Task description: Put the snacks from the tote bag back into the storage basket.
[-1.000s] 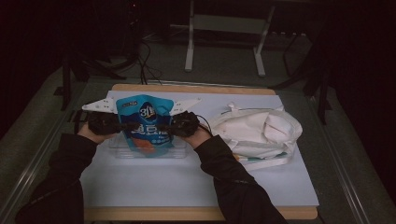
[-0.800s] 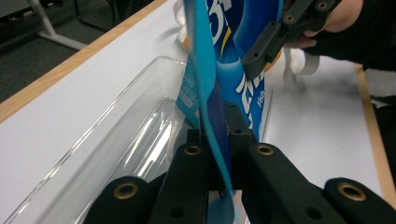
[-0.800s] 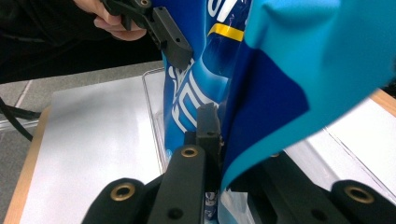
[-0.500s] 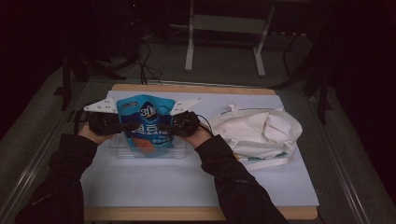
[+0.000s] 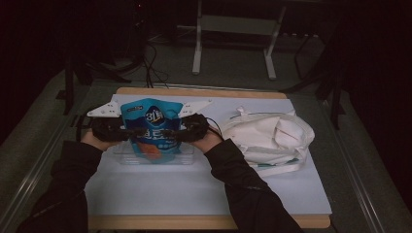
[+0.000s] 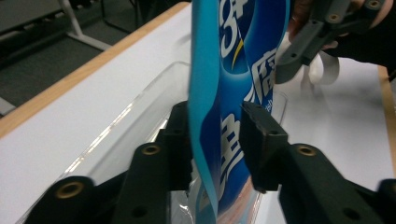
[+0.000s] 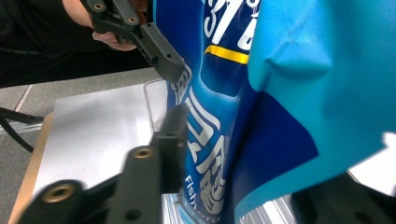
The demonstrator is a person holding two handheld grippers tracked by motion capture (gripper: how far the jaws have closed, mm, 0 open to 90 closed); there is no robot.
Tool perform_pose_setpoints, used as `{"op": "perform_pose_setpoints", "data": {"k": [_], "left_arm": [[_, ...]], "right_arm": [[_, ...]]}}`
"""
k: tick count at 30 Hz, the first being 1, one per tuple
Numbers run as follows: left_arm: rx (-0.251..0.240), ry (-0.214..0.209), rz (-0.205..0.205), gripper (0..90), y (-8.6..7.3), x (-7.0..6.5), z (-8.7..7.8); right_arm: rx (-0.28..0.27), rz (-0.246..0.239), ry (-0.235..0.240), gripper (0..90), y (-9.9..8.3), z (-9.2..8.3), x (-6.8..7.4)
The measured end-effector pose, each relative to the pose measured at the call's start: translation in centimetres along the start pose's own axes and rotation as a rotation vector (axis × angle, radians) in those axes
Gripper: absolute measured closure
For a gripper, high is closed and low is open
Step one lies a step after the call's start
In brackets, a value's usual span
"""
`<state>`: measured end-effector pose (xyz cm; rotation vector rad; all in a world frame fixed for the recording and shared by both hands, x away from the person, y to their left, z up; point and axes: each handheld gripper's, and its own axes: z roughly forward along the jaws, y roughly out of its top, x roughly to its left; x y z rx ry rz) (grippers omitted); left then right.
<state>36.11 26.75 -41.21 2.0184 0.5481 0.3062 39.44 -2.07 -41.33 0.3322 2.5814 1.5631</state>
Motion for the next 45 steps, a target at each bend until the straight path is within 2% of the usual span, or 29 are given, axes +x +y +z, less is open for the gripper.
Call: {"op": "perform_pose_setpoints", "data": {"k": [4,6,8,10,12,14,17,18,19,21,23,25,29,32,37,41,45], "left_arm": [[-0.009,0.001,-0.035,49.8,0.0,0.1,-0.1],[-0.003,-0.01,-0.047,40.0,0.0,0.1,0.0],[-0.001,0.003,-0.046,31.3,0.1,-0.1,0.2],[-0.007,-0.022,-0.054,19.0,0.0,-0.1,0.2],[-0.014,0.005,-0.076,15.5,0.0,-0.1,0.2],[-0.011,0.03,-0.083,11.4,-0.1,-0.1,0.2],[-0.008,0.044,-0.087,4.4,-0.2,-0.3,0.1],[-0.001,0.057,-0.094,4.4,-0.3,-0.4,0.1],[-0.009,0.052,-0.093,2.1,-0.5,-0.6,-0.1],[-0.008,0.055,-0.093,2.2,-0.8,-0.8,-0.3],[-0.007,0.056,-0.093,2.2,-0.9,-0.9,-0.3],[-0.016,0.065,-0.104,2.2,-1.4,-1.2,-0.8],[-0.01,0.066,-0.104,2.2,-2.0,-1.7,-1.3],[-0.004,0.071,-0.101,2.1,-2.5,-2.3,-1.6],[-0.025,0.074,-0.102,2.1,-3.3,-3.3,-2.0],[-0.011,0.088,-0.098,2.1,-3.9,-4.1,-1.9],[-0.03,0.078,-0.097,2.0,-4.3,-5.0,-2.0]], "right_arm": [[-0.013,0.004,-0.003,46.5,-0.1,-0.4,-0.1],[-0.02,0.008,-0.004,43.0,-0.1,-0.6,-0.1],[-0.023,0.013,-0.005,38.6,-0.2,-0.8,-0.2],[-0.036,0.023,0.001,33.6,-0.2,-1.1,-0.3],[-0.043,0.022,0.003,24.3,-0.2,-1.3,-0.4],[-0.054,0.02,-0.017,21.7,-0.2,-1.5,-0.5],[-0.051,-0.001,-0.031,16.7,-0.3,-1.5,-0.6],[-0.057,-0.001,-0.033,14.8,-0.4,-1.5,-0.7],[-0.049,0.009,-0.029,14.5,-0.5,-1.6,-0.8],[-0.042,0.006,-0.056,14.5,-0.7,-1.9,-0.9],[-0.043,0.008,-0.055,14.5,-0.7,-2.0,-0.9],[-0.034,0.013,-0.036,15.3,-1.1,-2.4,-0.9],[-0.036,0.015,-0.041,15.2,-1.5,-3.1,-0.9],[-0.04,0.007,-0.052,15.2,-1.8,-3.8,-0.8],[-0.048,0.001,-0.08,15.2,-2.2,-5.0,-0.5],[-0.047,0.003,-0.112,15.2,-2.8,-5.8,-0.4],[-0.058,0.008,-0.128,14.4,-3.4,-6.7,-0.2]]}}
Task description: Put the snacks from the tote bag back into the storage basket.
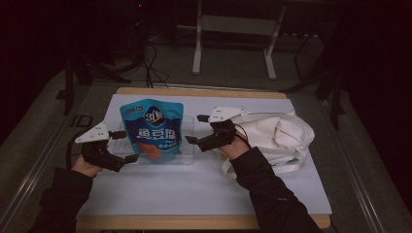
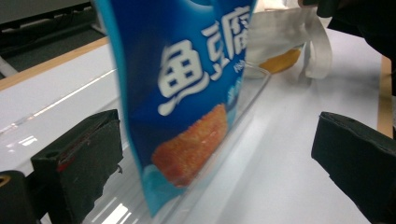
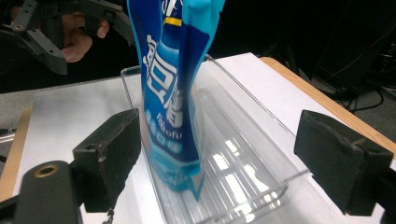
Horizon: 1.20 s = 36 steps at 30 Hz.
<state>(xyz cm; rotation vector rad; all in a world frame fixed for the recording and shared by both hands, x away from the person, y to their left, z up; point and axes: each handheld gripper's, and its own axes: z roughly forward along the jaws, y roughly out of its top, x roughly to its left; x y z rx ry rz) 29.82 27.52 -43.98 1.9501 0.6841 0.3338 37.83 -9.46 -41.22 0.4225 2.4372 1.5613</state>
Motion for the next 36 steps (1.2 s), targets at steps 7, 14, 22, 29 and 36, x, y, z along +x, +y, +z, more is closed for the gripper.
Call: {"op": "perform_pose_setpoints", "data": {"k": [7,14,22,29,36], "left_arm": [[-0.003,0.033,-0.002,1.6,-1.4,-0.9,-0.7],[-0.007,0.051,-0.023,1.6,-2.8,-2.1,-1.0],[-0.022,0.021,0.0,1.6,-2.8,-4.0,-0.5],[-0.018,-0.02,0.023,1.6,-2.4,-5.6,0.6],[-0.002,-0.088,0.041,1.6,-1.9,-7.2,2.2]], "right_arm": [[0.013,0.008,-0.012,14.4,-1.6,-2.2,0.6],[0.005,0.034,-0.035,14.5,-3.2,-4.0,0.6],[-0.006,0.044,-0.065,14.5,-4.6,-5.8,0.8],[-0.01,0.052,-0.088,14.5,-5.9,-7.7,1.3],[-0.012,0.062,-0.115,14.5,-7.0,-9.6,1.7]]}}
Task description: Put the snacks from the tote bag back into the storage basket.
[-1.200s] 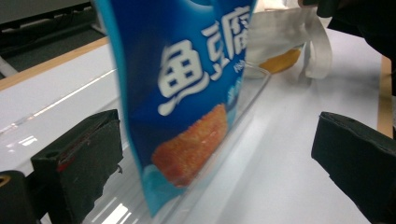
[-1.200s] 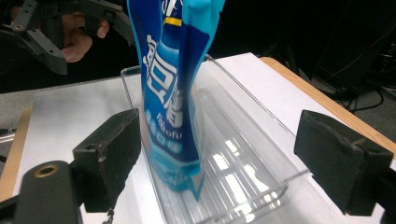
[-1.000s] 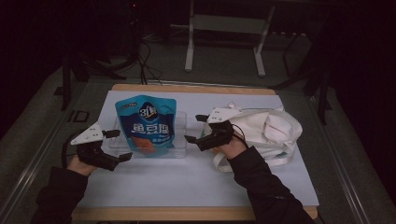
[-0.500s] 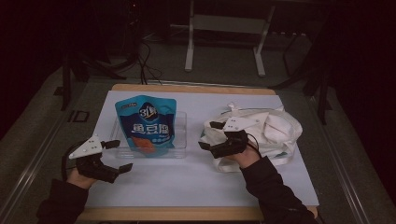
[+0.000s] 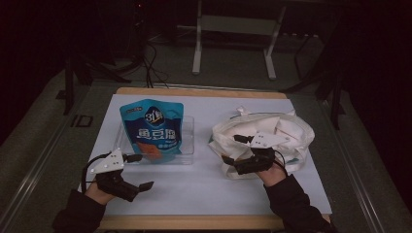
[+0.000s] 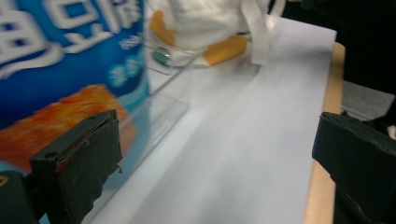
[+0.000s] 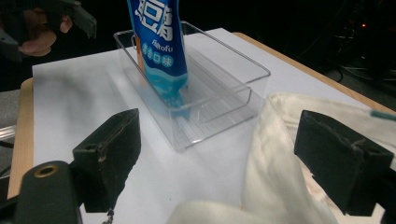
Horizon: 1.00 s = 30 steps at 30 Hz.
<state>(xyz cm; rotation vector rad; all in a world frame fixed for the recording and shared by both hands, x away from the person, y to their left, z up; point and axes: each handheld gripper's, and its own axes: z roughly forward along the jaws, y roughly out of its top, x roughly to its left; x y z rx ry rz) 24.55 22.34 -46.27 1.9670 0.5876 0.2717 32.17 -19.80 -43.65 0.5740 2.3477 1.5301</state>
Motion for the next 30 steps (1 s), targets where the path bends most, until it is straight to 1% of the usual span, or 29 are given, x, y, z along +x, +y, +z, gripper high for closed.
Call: {"op": "perform_pose_setpoints", "data": {"k": [2,5,6,7,9,11,15,18,20,22,24,25,27,29,30], "left_arm": [[0.008,-0.02,0.015,1.6,0.2,-0.5,0.6],[0.01,-0.051,0.021,1.6,0.6,-1.3,1.5],[0.019,-0.062,0.026,1.6,0.7,-1.6,1.9],[0.02,-0.075,0.027,1.6,0.8,-1.8,2.2],[0.026,-0.105,0.034,1.6,1.0,-2.3,3.0],[0.041,-0.123,0.05,1.6,1.2,-2.8,3.7],[0.044,-0.164,0.052,1.6,1.6,-3.6,5.0],[0.047,-0.172,0.065,1.6,1.9,-4.1,6.0],[0.051,-0.175,0.074,1.6,2.1,-4.3,6.6],[0.05,-0.18,0.075,1.6,2.2,-4.5,7.1],[0.06,-0.183,0.078,1.6,2.3,-4.5,7.7],[0.066,-0.184,0.078,1.6,2.4,-4.6,8.0],[0.062,-0.192,0.073,1.6,2.5,-4.8,8.5],[0.067,-0.184,0.085,1.6,2.6,-5.0,8.9],[0.064,-0.181,0.083,1.6,2.6,-5.2,9.2]], "right_arm": [[-0.003,0.009,0.002,14.5,-0.3,-0.5,0.1],[0.0,0.014,-0.005,14.5,-0.8,-1.2,0.3],[0.0,0.017,-0.008,14.5,-1.0,-1.5,0.4],[-0.005,0.018,-0.013,14.5,-1.1,-1.8,0.5],[-0.015,0.035,-0.021,14.5,-1.4,-2.3,0.6],[-0.02,0.043,-0.033,14.5,-1.7,-2.8,0.6],[-0.023,0.057,-0.049,14.5,-2.3,-3.6,0.6],[-0.024,0.06,-0.069,14.5,-2.9,-4.1,0.6],[-0.016,0.048,-0.091,14.5,-3.3,-4.4,0.6],[-0.004,0.043,-0.1,14.5,-3.6,-4.6,0.7],[0.006,0.035,-0.103,14.5,-4.0,-4.8,0.7],[0.008,0.037,-0.104,14.5,-4.1,-4.9,0.7],[0.012,0.044,-0.111,14.5,-4.4,-5.3,0.9],[0.013,0.038,-0.126,14.5,-4.6,-5.7,0.9],[0.013,0.041,-0.131,14.5,-4.8,-5.9,1.0]]}}
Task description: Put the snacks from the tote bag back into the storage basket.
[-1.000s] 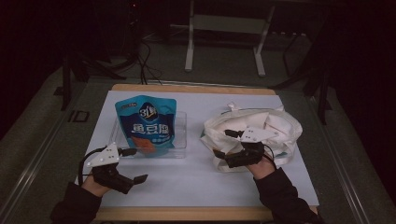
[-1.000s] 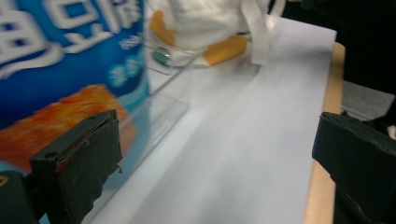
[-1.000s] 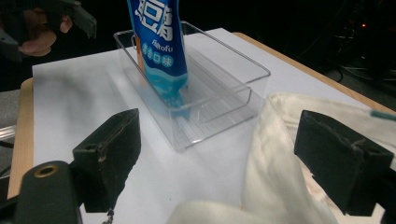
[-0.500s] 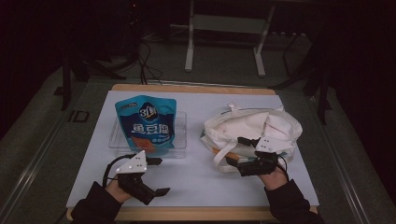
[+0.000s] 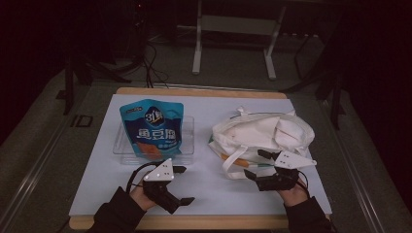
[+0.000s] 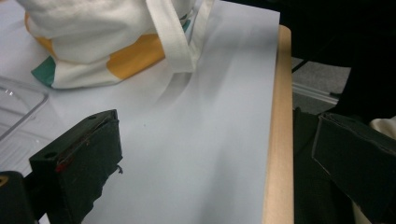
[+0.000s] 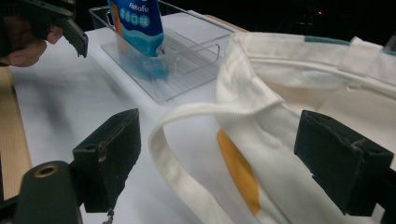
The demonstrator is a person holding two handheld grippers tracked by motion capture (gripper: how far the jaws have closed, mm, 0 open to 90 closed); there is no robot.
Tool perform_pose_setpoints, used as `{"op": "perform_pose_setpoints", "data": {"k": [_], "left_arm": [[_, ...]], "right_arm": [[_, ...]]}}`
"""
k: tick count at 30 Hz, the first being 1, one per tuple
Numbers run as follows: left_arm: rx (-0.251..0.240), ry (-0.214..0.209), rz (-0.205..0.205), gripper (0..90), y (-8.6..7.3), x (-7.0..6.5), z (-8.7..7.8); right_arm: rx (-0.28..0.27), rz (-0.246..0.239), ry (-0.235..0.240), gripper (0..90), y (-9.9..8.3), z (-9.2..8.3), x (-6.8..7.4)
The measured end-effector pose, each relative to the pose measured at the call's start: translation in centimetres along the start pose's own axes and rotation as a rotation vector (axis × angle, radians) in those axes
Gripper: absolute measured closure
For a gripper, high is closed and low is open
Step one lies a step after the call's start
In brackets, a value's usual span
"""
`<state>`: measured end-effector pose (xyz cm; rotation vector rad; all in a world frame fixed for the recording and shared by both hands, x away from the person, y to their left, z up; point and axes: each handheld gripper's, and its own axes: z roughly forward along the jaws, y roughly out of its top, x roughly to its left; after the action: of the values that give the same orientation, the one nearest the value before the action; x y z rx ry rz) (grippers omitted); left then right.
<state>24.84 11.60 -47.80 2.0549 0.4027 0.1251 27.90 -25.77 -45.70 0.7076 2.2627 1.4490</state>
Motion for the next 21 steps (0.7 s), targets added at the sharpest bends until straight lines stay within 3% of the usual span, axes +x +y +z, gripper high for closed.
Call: {"op": "perform_pose_setpoints", "data": {"k": [3,10,17,21], "left_arm": [[0.0,0.021,0.0,1.6,0.1,0.0,0.5],[-0.015,0.119,-0.03,1.6,-0.3,0.1,0.6],[-0.023,0.117,-0.021,1.6,-1.0,0.0,0.6],[-0.033,0.14,-0.019,1.6,-1.1,0.0,0.4]], "right_arm": [[-0.004,0.004,-0.019,14.5,-0.5,-0.6,0.0],[-0.018,0.019,-0.071,14.5,-1.1,-1.8,-0.2],[-0.037,0.026,-0.093,14.5,-1.3,-2.2,-0.5],[-0.024,0.022,-0.088,14.5,-1.4,-1.9,-0.6]]}}
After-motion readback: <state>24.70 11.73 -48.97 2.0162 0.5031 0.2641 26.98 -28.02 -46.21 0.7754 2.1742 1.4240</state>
